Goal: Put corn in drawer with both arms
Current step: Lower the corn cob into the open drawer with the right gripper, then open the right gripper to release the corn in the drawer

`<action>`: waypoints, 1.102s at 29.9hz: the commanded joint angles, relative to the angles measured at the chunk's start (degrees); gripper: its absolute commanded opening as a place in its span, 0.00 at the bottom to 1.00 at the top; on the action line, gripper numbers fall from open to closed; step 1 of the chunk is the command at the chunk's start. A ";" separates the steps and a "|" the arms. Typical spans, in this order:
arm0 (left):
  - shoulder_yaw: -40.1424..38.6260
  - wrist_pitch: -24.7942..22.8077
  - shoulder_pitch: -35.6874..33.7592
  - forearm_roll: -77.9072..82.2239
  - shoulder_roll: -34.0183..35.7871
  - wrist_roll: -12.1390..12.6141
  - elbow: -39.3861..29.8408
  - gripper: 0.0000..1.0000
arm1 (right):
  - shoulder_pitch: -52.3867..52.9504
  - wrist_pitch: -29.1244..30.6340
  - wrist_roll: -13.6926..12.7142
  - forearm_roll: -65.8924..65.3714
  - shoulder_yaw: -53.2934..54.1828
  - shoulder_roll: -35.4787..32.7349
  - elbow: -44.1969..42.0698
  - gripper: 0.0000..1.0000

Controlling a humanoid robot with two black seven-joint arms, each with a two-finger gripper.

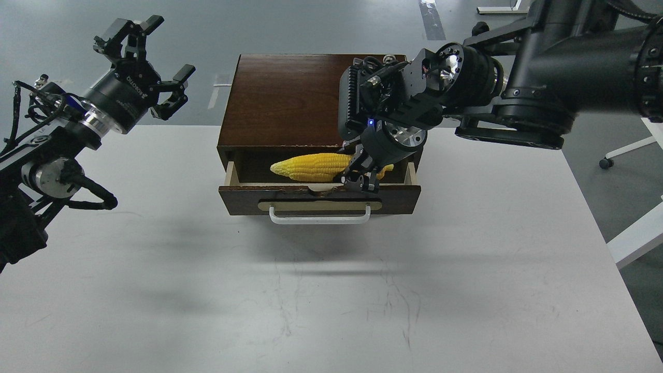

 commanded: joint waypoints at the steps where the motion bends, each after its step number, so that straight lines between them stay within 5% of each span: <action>1: -0.02 0.00 0.01 0.00 -0.05 0.00 0.00 0.98 | 0.00 0.00 0.00 0.00 0.00 -0.05 0.00 0.40; 33: -0.02 0.00 0.01 0.00 0.04 0.00 -0.09 0.98 | 0.18 0.00 0.00 0.17 0.00 0.13 0.08 0.55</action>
